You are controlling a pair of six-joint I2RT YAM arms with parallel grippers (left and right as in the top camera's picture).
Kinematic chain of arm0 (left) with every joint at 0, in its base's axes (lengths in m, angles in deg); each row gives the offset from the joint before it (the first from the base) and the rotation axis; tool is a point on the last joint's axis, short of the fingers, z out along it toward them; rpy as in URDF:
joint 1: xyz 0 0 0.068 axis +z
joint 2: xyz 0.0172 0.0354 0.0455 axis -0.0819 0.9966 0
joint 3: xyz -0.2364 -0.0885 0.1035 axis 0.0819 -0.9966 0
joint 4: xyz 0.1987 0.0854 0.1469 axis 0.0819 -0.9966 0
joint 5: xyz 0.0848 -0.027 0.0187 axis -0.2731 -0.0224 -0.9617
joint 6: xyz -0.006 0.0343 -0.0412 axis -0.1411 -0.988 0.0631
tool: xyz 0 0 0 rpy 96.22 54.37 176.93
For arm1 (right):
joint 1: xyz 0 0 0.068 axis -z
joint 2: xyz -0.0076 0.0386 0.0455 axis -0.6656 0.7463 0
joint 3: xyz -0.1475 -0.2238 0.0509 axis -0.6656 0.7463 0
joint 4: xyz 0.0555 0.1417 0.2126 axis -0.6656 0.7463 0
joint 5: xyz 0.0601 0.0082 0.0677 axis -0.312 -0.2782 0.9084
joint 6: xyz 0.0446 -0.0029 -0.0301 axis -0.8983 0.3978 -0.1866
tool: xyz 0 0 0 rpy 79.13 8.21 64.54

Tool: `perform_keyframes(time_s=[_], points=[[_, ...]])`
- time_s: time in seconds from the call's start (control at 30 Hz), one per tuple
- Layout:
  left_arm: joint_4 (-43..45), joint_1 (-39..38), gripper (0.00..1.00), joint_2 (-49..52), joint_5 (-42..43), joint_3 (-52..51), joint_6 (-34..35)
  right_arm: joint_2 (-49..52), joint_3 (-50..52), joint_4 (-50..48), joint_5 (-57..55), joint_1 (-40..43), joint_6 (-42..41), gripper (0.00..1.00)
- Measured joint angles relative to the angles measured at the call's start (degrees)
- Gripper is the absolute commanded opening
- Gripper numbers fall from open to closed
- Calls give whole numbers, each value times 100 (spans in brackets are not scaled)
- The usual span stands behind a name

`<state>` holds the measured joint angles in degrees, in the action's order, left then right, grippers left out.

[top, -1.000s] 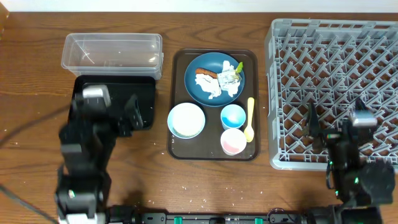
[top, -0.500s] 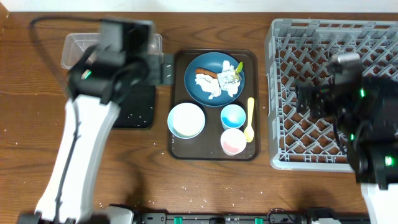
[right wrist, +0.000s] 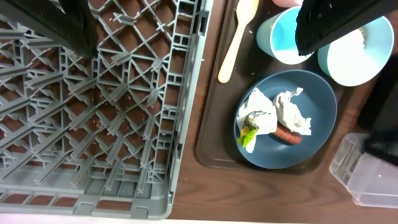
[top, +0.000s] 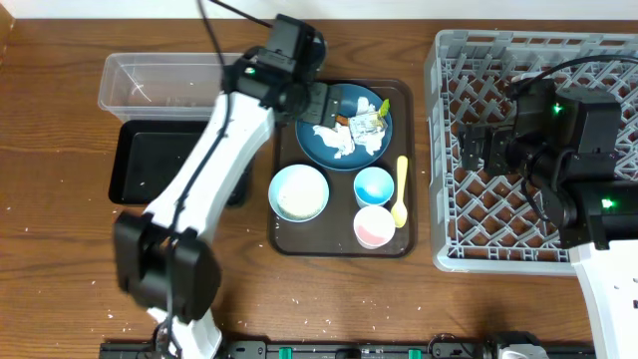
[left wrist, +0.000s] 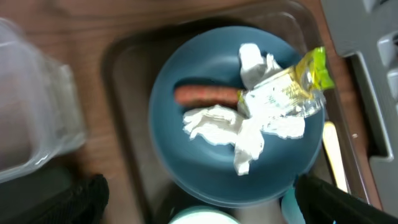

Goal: Sort waste into correct bins and load items into the dishwasher rack
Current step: 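Reach the left gripper to the blue plate and grasp the white tissue, then carry the tissue left and drop it into the clear plastic bin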

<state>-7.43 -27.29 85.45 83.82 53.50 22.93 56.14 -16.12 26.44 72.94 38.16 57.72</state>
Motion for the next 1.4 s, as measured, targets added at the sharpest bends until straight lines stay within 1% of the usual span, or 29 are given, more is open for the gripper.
perform_keyframes(time_s=[0.13, 0.37, 0.4, 0.43, 0.47, 0.53, 0.6, 0.63, 0.73, 0.93, 1.07, 1.17, 1.27, 1.4], points=[[358, -197, 98, 588, -4, 0, 81, 0, -4, 35, 2, 0, -42, 99], [494, -356, 100, 1351, -160, 0, 428, 0, -7, 149, 2, 0, -48, 99], [511, -356, 96, 1416, -168, 0, 452, 0, -7, 146, 2, 0, -52, 99], [525, -356, 91, 1486, -177, 0, 490, 0, -7, 146, 2, 0, -59, 99], [531, -356, 83, 1541, -186, 0, 525, 0, -7, 149, 2, 0, -61, 99], [570, -356, 62, 1611, -201, 0, 566, 0, -7, 149, 2, 0, -61, 99], [629, -358, 50, 1650, -201, 0, 603, 0, -7, 153, 2, 0, -61, 99], [664, -363, 41, 1663, -201, 0, 603, 0, -7, 153, 2, 0, -61, 99], [710, -378, 6, 1685, -212, 0, 610, 0, -7, 162, 2, 0, -61, 99], [632, -382, 6, 1696, -232, 0, 629, 0, -7, 190, 2, 0, -61, 99], [146, -339, 6, 1692, -243, 232, 776, 0, -7, 192, 2, 0, -63, 99], [-197, -197, 6, 1561, -240, 658, 841, 0, -11, 190, 2, 0, -63, 99], [-234, 101, 6, 1110, -240, 1084, 890, 0, -15, 186, 2, 0, -63, 99], [-7, 586, 6, 326, -284, 1355, 907, 0, -15, 188, 2, 0, -63, 99]])
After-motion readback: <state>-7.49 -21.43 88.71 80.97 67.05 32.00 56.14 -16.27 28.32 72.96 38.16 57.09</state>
